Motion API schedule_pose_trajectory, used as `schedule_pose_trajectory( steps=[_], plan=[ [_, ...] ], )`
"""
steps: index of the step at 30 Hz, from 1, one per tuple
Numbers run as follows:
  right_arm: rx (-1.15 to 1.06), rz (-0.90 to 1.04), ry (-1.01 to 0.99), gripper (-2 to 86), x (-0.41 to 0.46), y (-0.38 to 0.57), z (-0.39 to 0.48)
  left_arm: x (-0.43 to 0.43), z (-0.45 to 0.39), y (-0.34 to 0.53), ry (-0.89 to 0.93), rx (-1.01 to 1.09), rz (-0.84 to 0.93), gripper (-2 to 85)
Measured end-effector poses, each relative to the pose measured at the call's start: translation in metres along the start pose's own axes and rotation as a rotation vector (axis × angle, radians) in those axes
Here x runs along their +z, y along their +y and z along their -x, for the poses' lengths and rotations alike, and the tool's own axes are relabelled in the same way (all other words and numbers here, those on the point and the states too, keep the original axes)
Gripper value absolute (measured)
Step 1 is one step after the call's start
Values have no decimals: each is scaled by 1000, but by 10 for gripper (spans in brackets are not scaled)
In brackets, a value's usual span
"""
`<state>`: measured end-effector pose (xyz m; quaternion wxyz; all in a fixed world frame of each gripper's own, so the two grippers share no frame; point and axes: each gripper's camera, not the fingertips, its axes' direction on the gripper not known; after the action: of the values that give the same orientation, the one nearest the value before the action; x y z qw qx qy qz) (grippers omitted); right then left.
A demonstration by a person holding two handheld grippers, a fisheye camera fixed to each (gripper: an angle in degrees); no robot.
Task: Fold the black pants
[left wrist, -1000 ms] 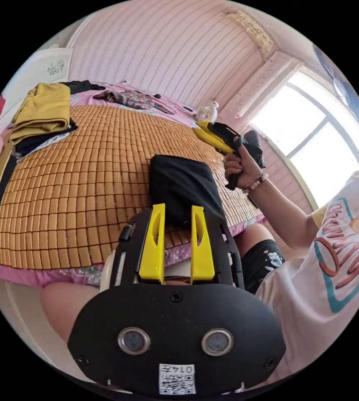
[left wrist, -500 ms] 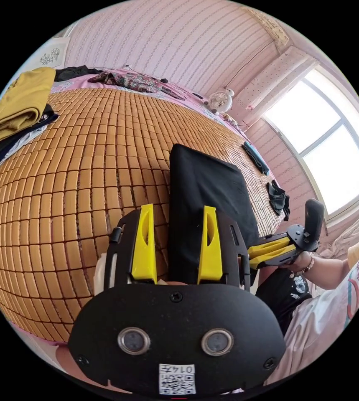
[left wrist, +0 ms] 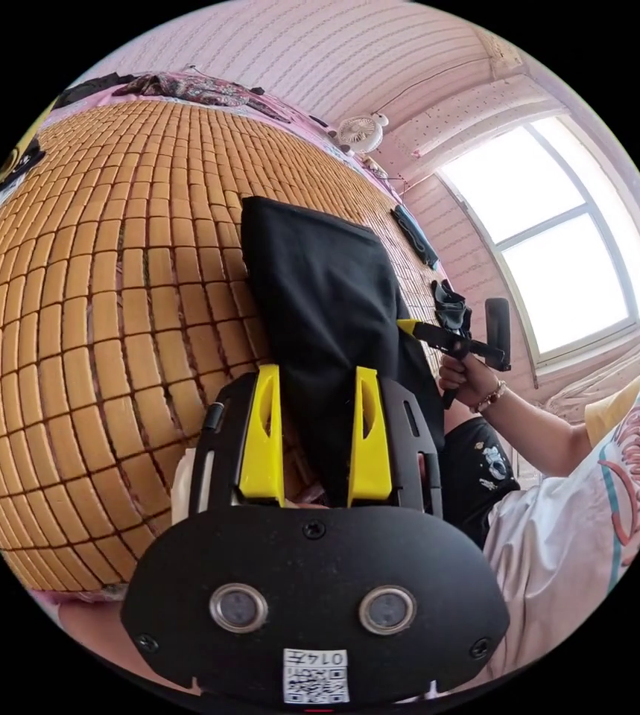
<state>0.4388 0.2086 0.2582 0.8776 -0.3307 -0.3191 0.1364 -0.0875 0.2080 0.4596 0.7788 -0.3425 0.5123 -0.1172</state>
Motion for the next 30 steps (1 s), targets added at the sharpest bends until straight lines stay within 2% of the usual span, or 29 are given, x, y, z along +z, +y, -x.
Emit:
schedule_pose_trajectory(
  steps=[4, 9, 13, 18, 22, 24, 26, 30],
  plan=[
    [16, 94, -124, 61, 2, -3, -8, 9, -10, 13, 46, -51, 18, 114],
    [-60, 134, -81, 41, -4, -5, 9, 19, -9, 23, 146, -140, 73, 56],
    [-179, 127, -178, 30, -11, -21, 45, 3, -19, 31, 53, -98, 13, 50],
    [-408, 107, -344, 25, 3, -68, 116, -81, -21, 43, -114, -80, -218, 48],
    [-637, 5, -506, 29, 23, -149, 211, -164, -13, 36, -233, -51, -414, 48],
    [-728, -44, -539, 35, 31, -192, 262, -224, -10, 17, -350, -6, -536, 51],
    [-721, -75, -502, 49, 48, -260, 326, -265, 4, -10, -382, -50, -558, 62],
    [-559, 2, -303, 101, 91, -332, 389, -326, 62, -43, -404, -348, -608, 101]
  ],
)
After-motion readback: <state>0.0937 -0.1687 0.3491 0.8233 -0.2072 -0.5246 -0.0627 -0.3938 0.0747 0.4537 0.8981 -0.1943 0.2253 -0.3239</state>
